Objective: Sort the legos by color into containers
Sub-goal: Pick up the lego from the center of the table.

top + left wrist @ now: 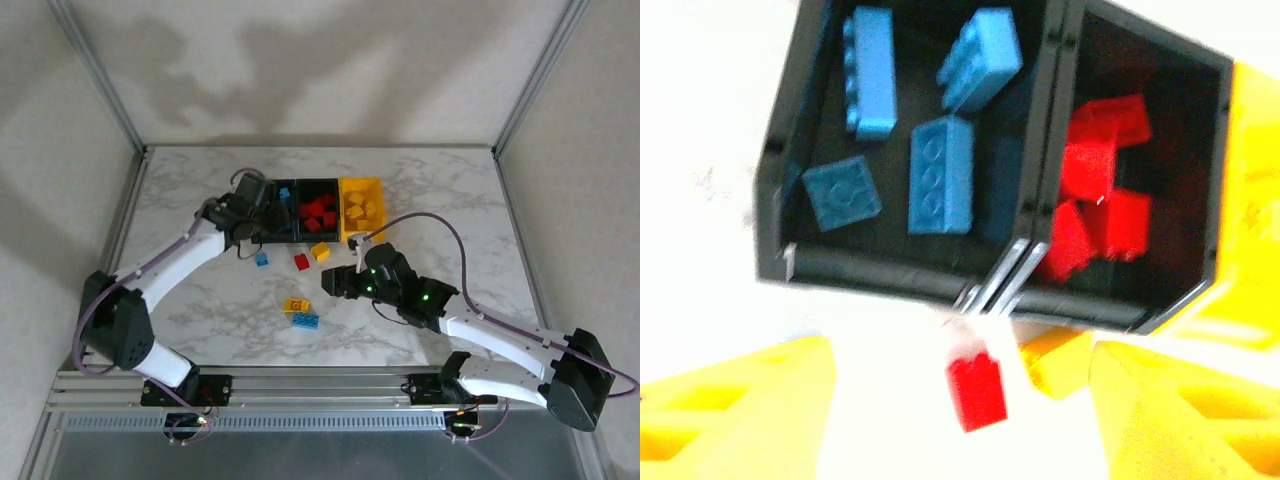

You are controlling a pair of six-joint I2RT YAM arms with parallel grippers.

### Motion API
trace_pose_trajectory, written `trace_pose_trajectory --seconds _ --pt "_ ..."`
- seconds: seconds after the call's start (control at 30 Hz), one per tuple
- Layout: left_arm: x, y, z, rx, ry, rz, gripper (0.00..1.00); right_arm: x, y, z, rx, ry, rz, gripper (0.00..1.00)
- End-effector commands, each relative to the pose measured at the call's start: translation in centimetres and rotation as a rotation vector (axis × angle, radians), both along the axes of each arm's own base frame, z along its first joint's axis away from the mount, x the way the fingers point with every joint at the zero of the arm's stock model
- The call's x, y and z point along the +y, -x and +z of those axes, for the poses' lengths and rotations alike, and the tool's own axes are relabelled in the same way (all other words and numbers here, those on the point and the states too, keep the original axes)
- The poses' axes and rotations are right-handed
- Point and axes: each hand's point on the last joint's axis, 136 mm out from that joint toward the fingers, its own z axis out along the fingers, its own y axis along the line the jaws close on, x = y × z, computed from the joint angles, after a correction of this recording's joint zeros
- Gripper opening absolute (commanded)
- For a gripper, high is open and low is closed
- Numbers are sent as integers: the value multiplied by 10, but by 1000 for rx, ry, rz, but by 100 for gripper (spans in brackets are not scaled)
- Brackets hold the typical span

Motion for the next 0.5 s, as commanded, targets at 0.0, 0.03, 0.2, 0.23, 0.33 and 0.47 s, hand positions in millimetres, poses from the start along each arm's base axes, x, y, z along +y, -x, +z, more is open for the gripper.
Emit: trace_pose_trajectory --seconds 0.0,0.03,0.2,0.23,0.33,0.47 --pt "9 20 -18 -17 -63 -15 68 11 6 -3 -72 25 42 57" --pt "8 25 -24 -18 -52 -17 68 15 6 -8 -74 46 41 57" --pt "14 40 -56 -8 -45 10 68 34 10 -22 -67 95 59 57" --pt "15 42 -63 0 -54 13 68 38 11 -23 -65 97 67 57" --pt "19 39 -75 10 -99 22 68 43 14 -24 -64 97 77 56" --pt "21 32 -89 26 -160 16 67 40 13 -24 -63 99 65 56"
